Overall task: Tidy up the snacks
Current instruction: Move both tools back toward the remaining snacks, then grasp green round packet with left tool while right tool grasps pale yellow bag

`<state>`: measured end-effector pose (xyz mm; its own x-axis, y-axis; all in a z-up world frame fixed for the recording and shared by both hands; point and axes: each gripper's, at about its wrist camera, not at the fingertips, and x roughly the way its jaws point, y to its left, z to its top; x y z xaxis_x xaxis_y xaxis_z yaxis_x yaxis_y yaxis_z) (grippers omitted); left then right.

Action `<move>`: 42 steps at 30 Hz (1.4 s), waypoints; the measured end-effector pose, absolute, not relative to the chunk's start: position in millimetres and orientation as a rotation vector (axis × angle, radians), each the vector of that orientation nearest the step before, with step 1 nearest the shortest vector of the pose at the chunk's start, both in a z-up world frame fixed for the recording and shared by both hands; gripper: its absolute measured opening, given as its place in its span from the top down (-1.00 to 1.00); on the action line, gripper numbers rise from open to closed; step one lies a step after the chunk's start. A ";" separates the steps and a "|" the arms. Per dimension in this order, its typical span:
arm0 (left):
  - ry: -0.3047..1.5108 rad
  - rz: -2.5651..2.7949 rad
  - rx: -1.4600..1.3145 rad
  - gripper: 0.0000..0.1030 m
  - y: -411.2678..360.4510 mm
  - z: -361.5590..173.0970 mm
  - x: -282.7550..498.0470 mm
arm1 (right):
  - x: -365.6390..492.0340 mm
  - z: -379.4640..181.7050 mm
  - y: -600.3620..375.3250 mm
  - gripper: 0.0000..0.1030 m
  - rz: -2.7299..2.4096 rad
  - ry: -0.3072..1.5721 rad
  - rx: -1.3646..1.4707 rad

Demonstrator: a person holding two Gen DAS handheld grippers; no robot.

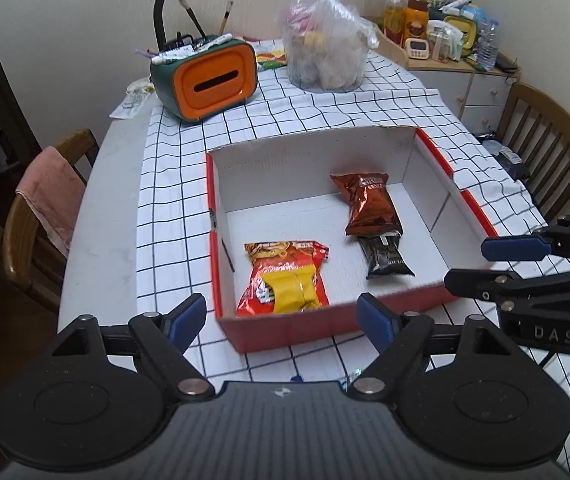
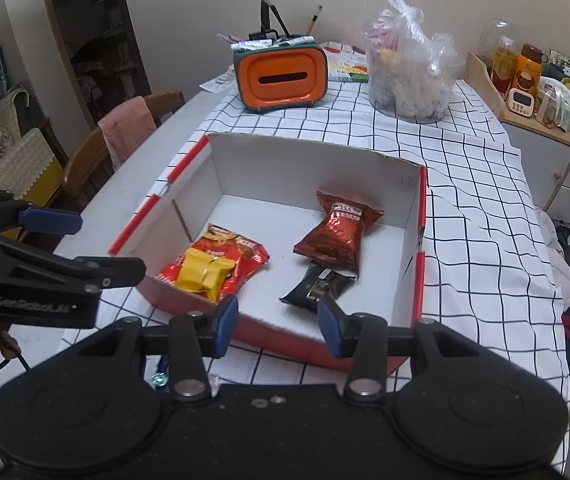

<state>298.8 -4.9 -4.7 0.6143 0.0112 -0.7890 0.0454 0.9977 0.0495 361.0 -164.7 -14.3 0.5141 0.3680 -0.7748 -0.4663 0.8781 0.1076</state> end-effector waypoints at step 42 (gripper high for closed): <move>1.159 -0.013 -0.028 -0.71 49.1 -121.1 146.7 | 207.6 -98.2 -182.3 -0.97 0.424 1.048 0.033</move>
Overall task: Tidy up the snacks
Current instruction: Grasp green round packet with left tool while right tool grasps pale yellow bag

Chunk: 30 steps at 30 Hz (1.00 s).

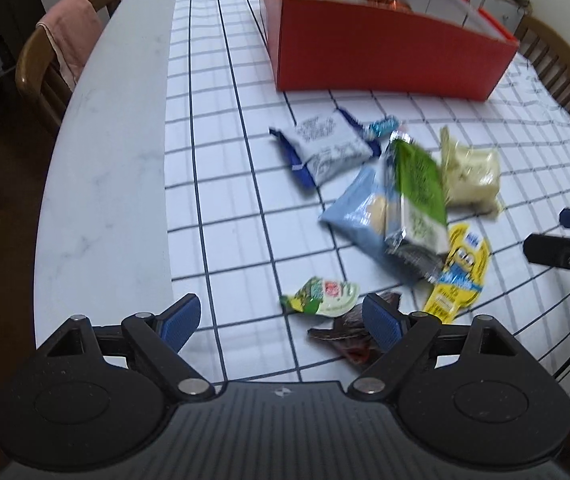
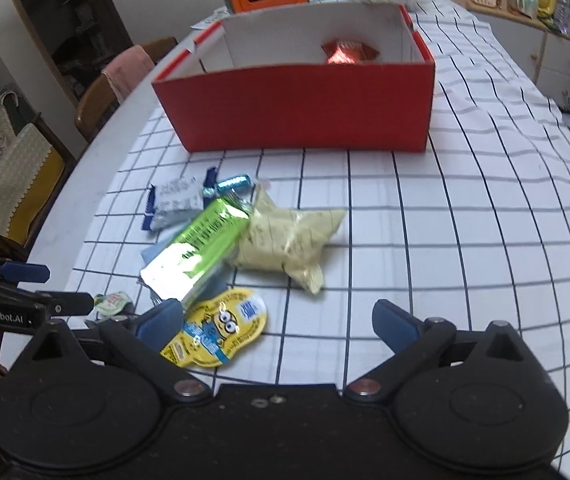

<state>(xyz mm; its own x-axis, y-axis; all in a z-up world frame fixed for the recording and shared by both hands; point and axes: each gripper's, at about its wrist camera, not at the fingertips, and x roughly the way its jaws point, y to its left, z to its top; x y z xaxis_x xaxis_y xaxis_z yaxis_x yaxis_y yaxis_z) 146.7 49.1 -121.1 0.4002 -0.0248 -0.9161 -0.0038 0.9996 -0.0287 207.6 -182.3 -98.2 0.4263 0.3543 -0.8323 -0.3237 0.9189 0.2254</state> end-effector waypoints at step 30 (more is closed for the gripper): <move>1.196 -0.090 0.060 -0.37 24.6 -149.7 159.2 | 249.7 -117.4 -160.7 -0.80 0.429 1.030 -0.056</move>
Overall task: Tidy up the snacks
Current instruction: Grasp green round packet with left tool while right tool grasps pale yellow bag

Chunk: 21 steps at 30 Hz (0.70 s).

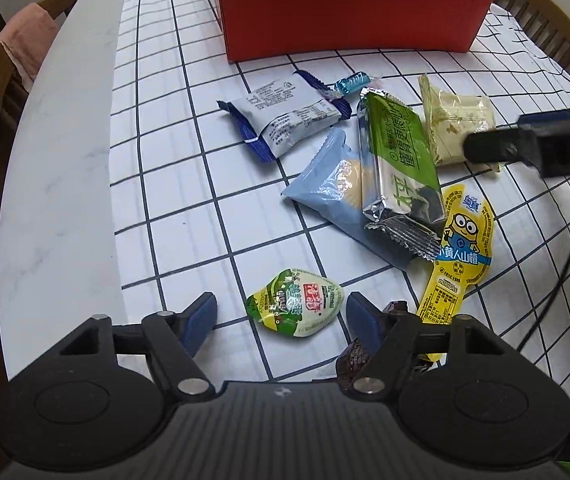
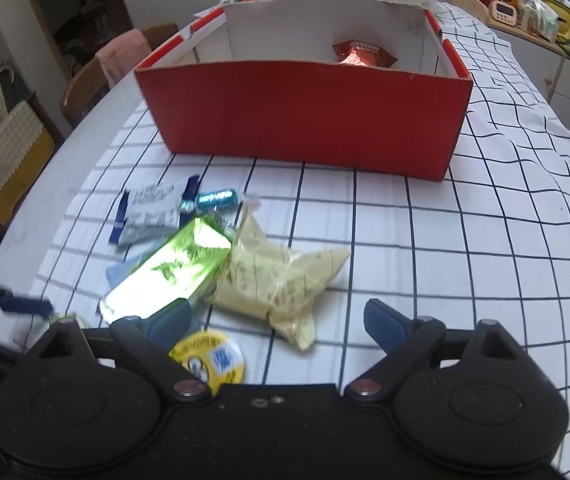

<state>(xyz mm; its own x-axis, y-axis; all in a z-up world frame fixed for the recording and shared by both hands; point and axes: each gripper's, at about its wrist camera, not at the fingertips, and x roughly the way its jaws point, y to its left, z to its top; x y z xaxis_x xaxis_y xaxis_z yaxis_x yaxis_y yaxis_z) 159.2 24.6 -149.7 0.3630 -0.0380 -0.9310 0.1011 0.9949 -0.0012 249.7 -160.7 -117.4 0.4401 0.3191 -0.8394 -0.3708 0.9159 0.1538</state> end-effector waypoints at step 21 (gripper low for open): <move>1.176 -0.081 0.024 0.14 27.5 -145.6 159.8 | 268.5 -136.3 -155.4 -0.06 0.387 1.088 0.060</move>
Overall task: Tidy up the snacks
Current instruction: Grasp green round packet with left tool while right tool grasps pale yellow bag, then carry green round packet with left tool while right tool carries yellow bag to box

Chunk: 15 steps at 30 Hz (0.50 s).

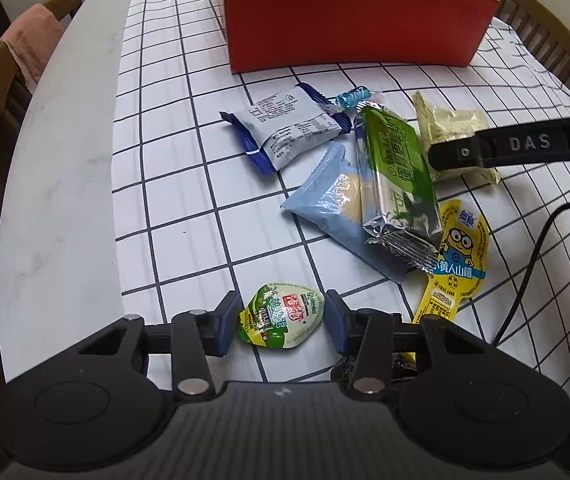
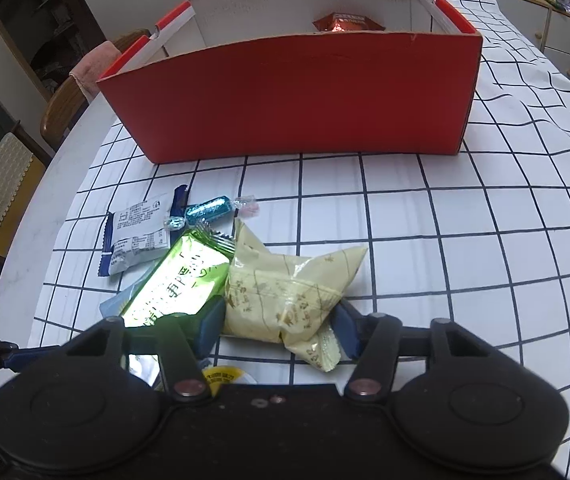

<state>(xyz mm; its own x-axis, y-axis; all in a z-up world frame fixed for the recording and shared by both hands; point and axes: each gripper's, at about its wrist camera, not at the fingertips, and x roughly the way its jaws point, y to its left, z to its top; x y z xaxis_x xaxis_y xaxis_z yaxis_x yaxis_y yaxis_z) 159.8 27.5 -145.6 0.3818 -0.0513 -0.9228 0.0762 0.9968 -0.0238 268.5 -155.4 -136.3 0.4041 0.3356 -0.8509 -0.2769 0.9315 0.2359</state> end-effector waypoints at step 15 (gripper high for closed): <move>1.176 -0.035 -0.068 0.14 41.6 -137.6 156.0 | 259.2 -130.0 -176.5 0.11 0.374 1.073 0.139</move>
<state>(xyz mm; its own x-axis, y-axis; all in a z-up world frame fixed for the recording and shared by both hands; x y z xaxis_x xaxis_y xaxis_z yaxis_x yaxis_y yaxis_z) 156.0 41.6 -137.6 0.3848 -0.0630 -0.9208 -0.0078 0.9974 -0.0715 259.2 -176.5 -130.0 0.4214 0.3645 -0.8304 -0.2310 0.9286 0.2904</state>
